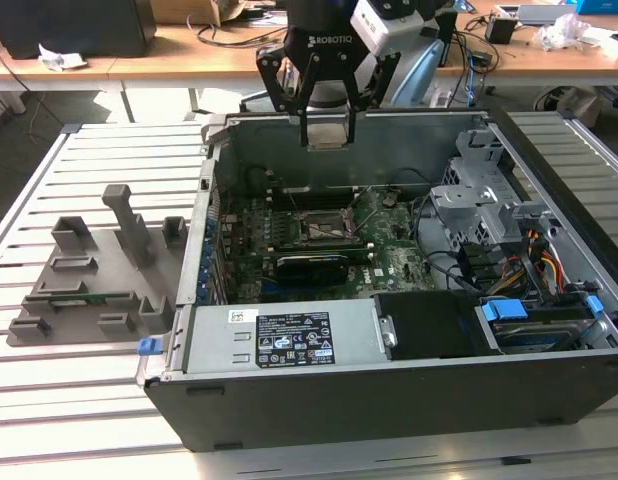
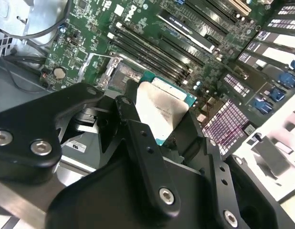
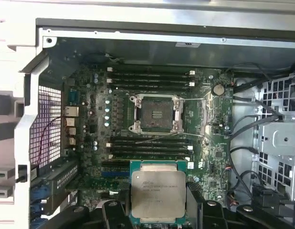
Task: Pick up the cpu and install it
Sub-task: 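Pick up the cpu and move it towards the insertion slot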
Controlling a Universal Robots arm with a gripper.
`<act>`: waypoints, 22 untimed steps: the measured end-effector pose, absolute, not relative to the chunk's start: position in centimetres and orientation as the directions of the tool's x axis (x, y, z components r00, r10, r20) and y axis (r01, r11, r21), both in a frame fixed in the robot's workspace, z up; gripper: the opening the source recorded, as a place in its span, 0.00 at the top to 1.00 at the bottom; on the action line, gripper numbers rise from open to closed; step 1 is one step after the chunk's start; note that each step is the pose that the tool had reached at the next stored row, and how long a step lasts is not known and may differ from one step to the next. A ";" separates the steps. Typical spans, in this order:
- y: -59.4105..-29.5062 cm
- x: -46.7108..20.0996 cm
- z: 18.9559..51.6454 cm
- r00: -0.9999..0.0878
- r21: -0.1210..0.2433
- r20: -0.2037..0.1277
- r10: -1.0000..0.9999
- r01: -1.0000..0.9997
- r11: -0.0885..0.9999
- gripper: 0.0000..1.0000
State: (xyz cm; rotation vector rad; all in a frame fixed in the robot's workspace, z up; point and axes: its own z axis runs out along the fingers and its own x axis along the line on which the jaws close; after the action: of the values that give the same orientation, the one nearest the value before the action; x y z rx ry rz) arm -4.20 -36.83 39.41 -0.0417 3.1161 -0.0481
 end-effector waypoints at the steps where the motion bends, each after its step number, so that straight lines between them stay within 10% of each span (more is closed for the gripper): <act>1: -36.7 -4.1 39.3 -0.999 -0.031 -0.024 -0.028 -0.027 0.999 0.45; 22: -33.7 -3.2 37.6 -0.999 -0.063 -0.023 -0.040 -0.038 0.997 0.45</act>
State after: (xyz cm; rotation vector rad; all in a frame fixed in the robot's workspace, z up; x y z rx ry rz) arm -3.19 -33.75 37.58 -0.0608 3.1150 -0.0980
